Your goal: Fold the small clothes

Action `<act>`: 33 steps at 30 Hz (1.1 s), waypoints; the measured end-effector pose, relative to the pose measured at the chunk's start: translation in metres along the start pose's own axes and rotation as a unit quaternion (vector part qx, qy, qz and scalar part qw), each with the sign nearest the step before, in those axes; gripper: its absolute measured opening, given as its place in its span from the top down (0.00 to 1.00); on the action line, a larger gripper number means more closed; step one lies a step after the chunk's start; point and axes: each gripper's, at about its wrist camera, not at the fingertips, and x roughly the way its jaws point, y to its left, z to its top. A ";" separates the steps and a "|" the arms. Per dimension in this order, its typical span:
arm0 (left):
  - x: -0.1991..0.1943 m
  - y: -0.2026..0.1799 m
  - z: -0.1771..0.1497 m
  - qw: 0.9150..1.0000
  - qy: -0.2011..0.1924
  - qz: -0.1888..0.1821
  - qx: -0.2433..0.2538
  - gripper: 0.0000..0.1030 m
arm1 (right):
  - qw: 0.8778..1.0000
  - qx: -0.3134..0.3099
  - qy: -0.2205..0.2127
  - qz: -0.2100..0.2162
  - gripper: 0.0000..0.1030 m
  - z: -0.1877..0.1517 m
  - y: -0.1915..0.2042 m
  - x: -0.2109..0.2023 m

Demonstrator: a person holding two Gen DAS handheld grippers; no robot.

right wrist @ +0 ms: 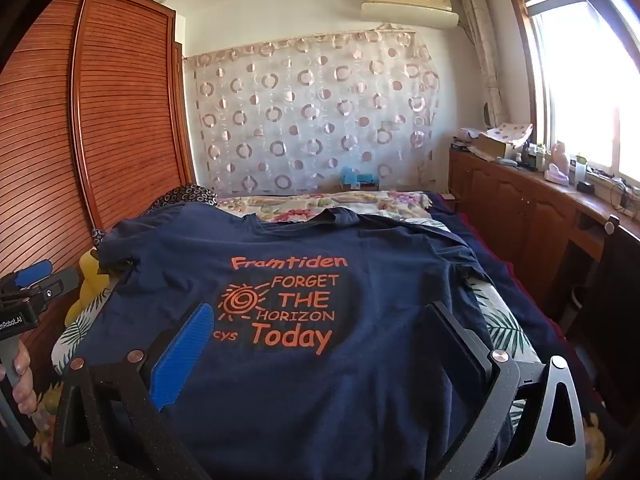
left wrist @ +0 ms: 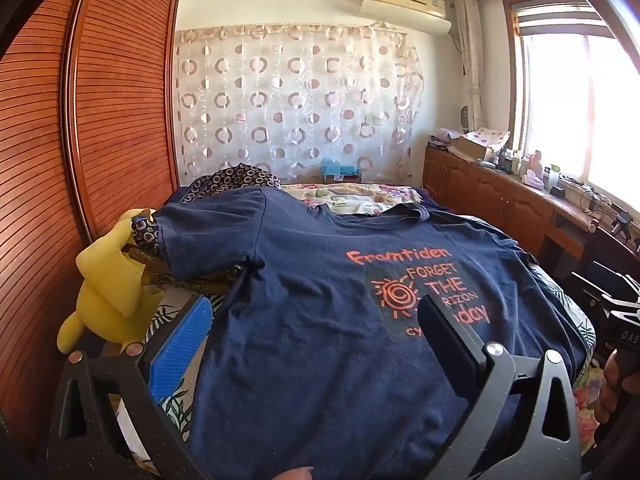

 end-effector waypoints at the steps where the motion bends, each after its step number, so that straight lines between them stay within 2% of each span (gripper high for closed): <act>1: 0.000 0.000 0.000 1.000 0.001 0.000 0.000 0.00 | 1.000 0.000 0.002 0.000 0.00 0.000 0.000 0.000; 33: 0.000 0.002 0.000 1.000 0.000 -0.001 -0.001 0.00 | 1.000 0.000 -0.001 0.002 0.00 0.000 0.002 0.001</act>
